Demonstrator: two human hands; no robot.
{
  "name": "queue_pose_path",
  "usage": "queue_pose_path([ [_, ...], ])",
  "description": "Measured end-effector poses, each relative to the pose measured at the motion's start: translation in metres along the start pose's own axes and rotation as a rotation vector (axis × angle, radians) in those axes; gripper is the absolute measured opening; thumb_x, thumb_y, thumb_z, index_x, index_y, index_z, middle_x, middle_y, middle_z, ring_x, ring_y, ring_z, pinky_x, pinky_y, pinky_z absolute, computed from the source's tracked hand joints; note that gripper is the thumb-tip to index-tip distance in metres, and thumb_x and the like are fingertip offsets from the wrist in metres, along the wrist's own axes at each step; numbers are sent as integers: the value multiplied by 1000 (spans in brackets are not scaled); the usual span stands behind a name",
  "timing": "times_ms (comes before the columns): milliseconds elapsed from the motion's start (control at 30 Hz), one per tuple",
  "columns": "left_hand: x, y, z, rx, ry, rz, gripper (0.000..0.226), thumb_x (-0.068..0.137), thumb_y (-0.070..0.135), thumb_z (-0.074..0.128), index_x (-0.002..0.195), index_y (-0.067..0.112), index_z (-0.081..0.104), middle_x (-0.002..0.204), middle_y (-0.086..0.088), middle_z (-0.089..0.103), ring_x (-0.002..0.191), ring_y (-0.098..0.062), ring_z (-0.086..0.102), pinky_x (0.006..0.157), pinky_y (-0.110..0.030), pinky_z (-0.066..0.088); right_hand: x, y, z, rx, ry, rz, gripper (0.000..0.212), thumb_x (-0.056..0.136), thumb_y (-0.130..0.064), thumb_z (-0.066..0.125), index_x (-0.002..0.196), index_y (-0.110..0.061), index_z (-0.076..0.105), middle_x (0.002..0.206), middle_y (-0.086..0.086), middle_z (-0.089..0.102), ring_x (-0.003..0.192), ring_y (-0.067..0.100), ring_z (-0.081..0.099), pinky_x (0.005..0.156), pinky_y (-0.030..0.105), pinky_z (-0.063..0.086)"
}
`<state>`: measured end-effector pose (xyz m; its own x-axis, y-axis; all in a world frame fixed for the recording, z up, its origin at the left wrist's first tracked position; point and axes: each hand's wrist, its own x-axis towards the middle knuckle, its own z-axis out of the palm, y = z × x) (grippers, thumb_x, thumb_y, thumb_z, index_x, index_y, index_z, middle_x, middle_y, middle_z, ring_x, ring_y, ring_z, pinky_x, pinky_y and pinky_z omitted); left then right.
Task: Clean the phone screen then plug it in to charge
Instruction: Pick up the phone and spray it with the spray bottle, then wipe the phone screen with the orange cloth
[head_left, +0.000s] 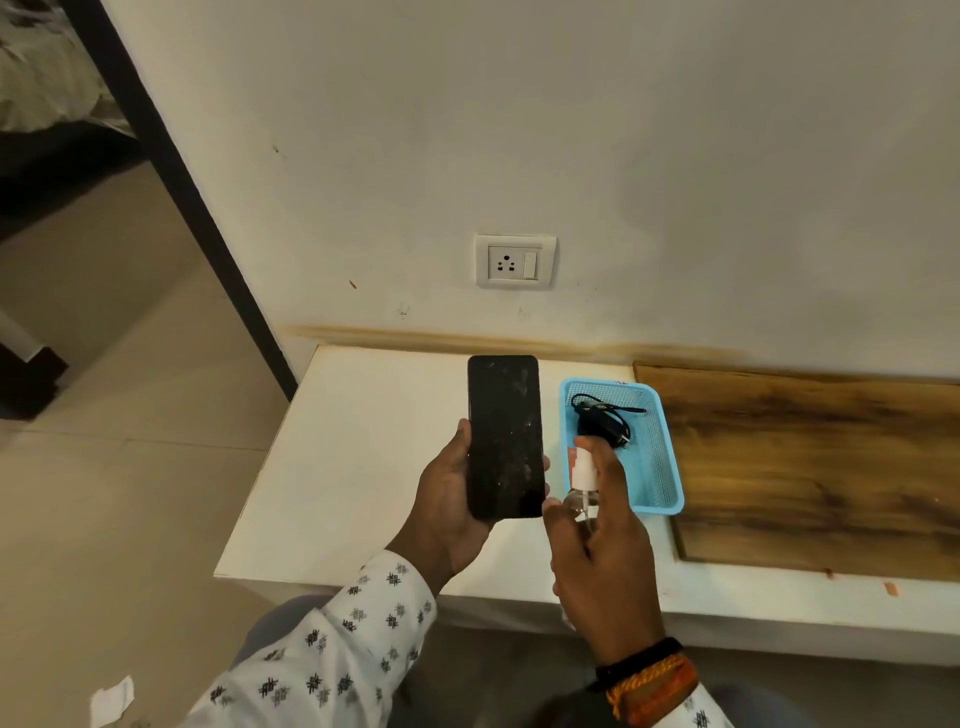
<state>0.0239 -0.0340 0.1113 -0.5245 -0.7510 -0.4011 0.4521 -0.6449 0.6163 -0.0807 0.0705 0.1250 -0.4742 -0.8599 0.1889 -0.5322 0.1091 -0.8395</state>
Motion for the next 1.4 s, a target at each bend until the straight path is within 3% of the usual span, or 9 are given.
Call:
queue_pose_path([
  [133,2,-1,-2,0,-6,12,62,102,53,32,133,7,60,128,-33,60,108,-45,62,82,-50,59,-8,5,2,1,12,16,77,89,-31,65,131,-71,12,102,-55,42,68,8,66,57,34,61],
  [233,3,-1,-6,-24,-4,34,58,102,52,35,127,9,65,124,-28,64,106,-43,65,87,-53,58,-11,11,0,25,47,17,76,88,-30,66,132,-67,16,96,-39,57,71,6,66,59,34,62],
  [367,3,-1,-13,-33,9,54,56,100,52,37,118,14,72,122,-26,67,106,-42,66,85,-51,59,-7,32,2,129,104,127,78,87,-22,68,138,-57,20,136,2,50,82,20,68,68,41,62],
  [433,3,1,-16,-41,15,58,56,99,53,37,113,15,75,118,-24,69,103,-41,67,83,-50,59,1,42,8,197,110,182,71,89,-16,65,140,-46,25,139,6,46,94,22,66,71,30,61],
  [533,3,5,-20,-55,17,63,57,100,52,35,110,15,77,113,-24,71,99,-40,67,81,-49,59,20,49,20,256,102,232,53,92,-20,63,138,-27,37,133,0,51,109,13,60,79,15,55],
  [667,2,10,-25,-75,23,66,58,102,51,34,116,12,74,116,-25,69,101,-42,67,83,-51,59,43,57,38,277,35,213,42,89,-19,67,120,-37,44,107,-24,56,101,-8,57,88,19,46],
  [933,4,11,-34,-41,63,76,57,102,52,36,135,11,59,132,-28,61,113,-47,62,103,-60,47,75,79,66,23,-108,137,41,78,-22,79,116,-25,63,109,-8,61,100,8,53,89,23,41],
  [1200,3,16,-32,-67,92,62,57,102,51,35,114,13,75,119,-26,68,106,-45,65,89,-55,57,96,89,71,-129,-92,145,44,71,-19,83,113,-21,69,99,-5,55,90,10,49,84,20,35],
  [1400,4,17,-29,-70,97,54,56,102,50,36,128,8,64,122,-27,67,105,-46,65,88,-55,57,100,91,72,-73,-62,159,44,69,-15,84,111,-19,69,99,-8,58,91,12,55,84,21,37],
])
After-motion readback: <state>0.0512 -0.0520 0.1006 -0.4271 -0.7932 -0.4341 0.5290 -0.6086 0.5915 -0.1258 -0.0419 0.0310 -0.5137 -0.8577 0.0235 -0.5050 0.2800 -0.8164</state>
